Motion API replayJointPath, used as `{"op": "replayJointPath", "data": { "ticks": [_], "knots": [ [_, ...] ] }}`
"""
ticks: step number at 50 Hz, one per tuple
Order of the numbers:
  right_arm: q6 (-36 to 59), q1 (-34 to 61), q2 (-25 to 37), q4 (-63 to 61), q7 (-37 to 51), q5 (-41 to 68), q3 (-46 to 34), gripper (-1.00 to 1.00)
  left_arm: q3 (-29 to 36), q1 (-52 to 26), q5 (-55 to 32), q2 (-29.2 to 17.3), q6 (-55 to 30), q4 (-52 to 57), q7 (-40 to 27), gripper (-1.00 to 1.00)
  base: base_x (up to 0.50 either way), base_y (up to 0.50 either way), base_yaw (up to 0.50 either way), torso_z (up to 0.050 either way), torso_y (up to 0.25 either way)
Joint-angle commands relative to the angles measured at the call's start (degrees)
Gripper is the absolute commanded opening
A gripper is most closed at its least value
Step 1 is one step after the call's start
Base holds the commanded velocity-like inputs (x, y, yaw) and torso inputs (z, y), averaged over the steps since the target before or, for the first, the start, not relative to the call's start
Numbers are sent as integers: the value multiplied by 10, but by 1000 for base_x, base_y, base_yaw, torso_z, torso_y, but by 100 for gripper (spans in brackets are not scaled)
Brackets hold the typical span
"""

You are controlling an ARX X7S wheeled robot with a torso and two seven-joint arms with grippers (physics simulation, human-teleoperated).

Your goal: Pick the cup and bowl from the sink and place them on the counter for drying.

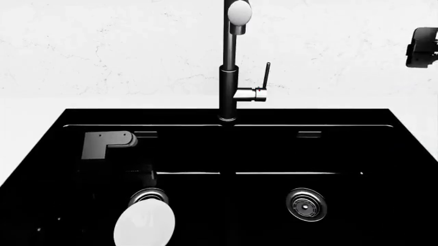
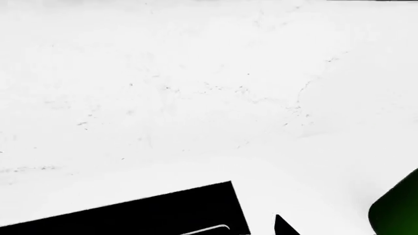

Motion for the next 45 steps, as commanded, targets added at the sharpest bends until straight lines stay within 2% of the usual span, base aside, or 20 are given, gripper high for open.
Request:
{"op": "replayJointPath", "data": {
  "ticks": [1,4,11,13,17,22,35,36,37,45],
  "knots": [
    [90,-59,-9,-174,-67,32,-8,100,1,-3,0,-4,6,-9,7,100,0,0,0,0,0],
    [105,-76,-11,-210,-72,44,23,100,0,-1,-3,-6,3,-2,6,100,0,0,0,0,0],
    [149,-101,-5,-277,-86,79,43,100,-2,1,-9,-13,-7,8,3,100,0,0,0,0,0],
    [150,-105,9,-276,-43,149,36,100,2,-1,-6,-13,-8,7,2,100,0,0,0,0,0],
    [149,-101,54,-274,139,394,26,100,1,-3,-10,-19,-16,12,2,100,0,0,0,0,0],
    [148,-101,67,-288,217,496,16,100,15,-5,-6,-24,-30,15,-3,100,0,0,0,0,0],
    [122,-102,64,-286,243,536,7,100,44,-15,-12,-22,-62,-31,19,100,0,0,0,0,0],
    [123,-108,64,-295,245,539,7,100,12,-14,-37,-12,-68,-47,14,100,0,0,0,0,0],
    [126,-112,64,-298,246,546,11,100,34,-18,-16,-20,-64,-48,15,100,0,0,0,0,0],
    [132,-122,73,-314,246,578,8,100,41,-23,-1,-25,-51,-86,25,100,0,0,0,0,0]
  ]
}}
